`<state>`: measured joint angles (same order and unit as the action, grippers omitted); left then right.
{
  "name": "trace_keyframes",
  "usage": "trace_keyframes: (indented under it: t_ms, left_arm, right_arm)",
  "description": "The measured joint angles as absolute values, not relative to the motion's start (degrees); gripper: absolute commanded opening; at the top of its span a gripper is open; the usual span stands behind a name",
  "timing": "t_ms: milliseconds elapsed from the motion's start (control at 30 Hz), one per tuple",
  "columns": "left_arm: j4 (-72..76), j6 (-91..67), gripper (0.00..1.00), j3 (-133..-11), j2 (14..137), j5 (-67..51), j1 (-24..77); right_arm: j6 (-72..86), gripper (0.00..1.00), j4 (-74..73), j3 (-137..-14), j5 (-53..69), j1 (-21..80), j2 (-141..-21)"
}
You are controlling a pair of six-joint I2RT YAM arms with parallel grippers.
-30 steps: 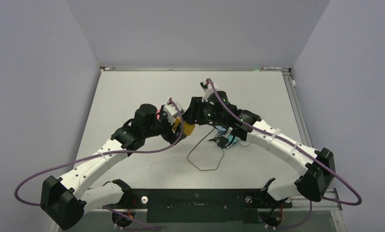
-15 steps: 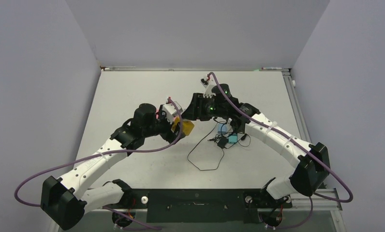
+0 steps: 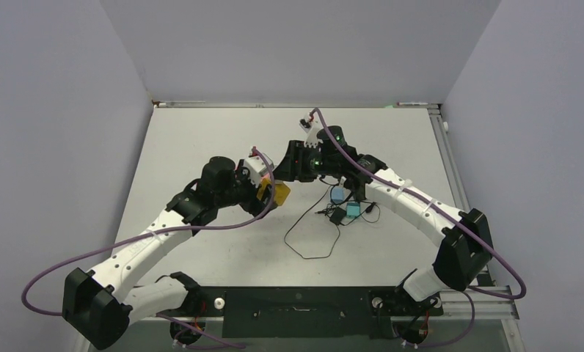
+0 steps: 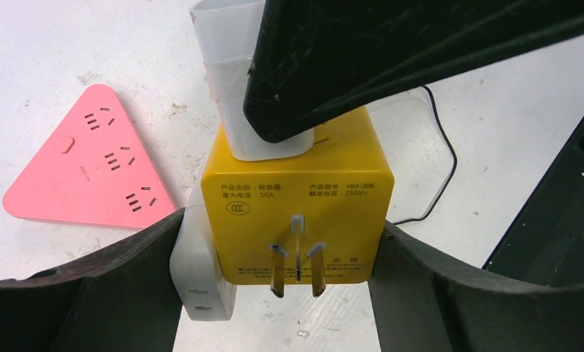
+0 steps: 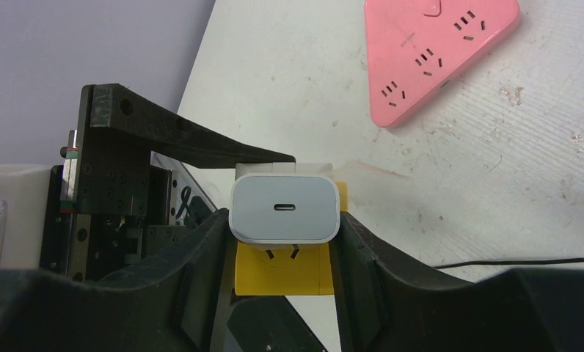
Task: Pull the plug off the socket
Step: Remove the plug from the socket.
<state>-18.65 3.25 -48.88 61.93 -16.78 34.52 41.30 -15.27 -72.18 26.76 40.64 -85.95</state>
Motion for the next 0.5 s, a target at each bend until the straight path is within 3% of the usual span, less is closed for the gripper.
trace_keyframes:
  t_ms: [500]
  left_arm:
    - [-19.0,2.1,0.00,-48.9,63.8,-20.6,29.9]
  right_arm:
    - [34.9,0.05,-14.0,-75.3,16.9,45.7,-88.8]
